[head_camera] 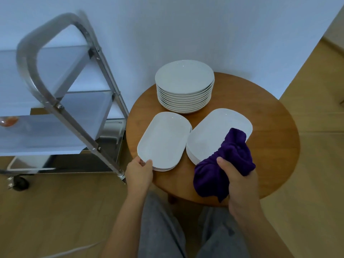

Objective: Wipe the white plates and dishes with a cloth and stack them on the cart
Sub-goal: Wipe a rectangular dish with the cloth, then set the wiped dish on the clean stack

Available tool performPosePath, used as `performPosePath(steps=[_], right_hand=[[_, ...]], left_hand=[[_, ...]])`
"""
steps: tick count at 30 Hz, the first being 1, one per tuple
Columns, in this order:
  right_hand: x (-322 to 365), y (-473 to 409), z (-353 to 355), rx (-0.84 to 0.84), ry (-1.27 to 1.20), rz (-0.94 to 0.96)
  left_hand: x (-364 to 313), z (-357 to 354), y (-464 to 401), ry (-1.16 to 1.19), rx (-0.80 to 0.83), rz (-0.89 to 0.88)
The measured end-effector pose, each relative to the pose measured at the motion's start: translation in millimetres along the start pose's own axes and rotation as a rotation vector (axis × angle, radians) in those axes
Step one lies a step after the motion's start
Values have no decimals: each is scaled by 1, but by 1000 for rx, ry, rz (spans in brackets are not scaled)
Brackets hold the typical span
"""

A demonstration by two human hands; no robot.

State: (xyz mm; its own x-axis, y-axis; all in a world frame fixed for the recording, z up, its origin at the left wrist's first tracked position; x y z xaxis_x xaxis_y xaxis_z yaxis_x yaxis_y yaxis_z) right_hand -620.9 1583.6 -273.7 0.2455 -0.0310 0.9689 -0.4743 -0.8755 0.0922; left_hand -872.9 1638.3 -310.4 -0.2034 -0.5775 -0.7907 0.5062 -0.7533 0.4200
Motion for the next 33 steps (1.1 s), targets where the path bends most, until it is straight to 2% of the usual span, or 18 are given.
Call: performPosePath(steps=[10,13,17,21,26,33], right_hand=[[7,-10,11,-26,-32,-8],[8,-14,14,-38,-52,-9],[7,-18,20,-48,-47,-16],[9,-18,26,-47,-54,-35],[13,-16,31,-44,-40,-29],[27,-15,40,-66,-85,31]], left_hand=[[-26,-17,24,-328,-147,-197],[-47,-49,37,-351,-44,-227],[-66,-85,40,-562,107,-237],[-73,-96,34,-689,157,-226],[-70,-94,31,-608,206,-199],[-76,-88,43,-174,252,-122]])
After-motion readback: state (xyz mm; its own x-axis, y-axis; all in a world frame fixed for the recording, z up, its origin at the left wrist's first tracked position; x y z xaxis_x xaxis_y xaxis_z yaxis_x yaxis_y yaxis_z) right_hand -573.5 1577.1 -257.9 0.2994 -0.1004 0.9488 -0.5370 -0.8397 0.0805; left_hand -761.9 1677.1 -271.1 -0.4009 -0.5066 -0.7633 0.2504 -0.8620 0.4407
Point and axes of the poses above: each hand's wrist, its own y-axis away from the middle knuckle, its own z-axis out of the back of the hand, x = y × z, the point moved 6 cm from there along -y, towards the middle knuckle, and after that the axes turned 10 degrees about z, right-handed, at the moved point
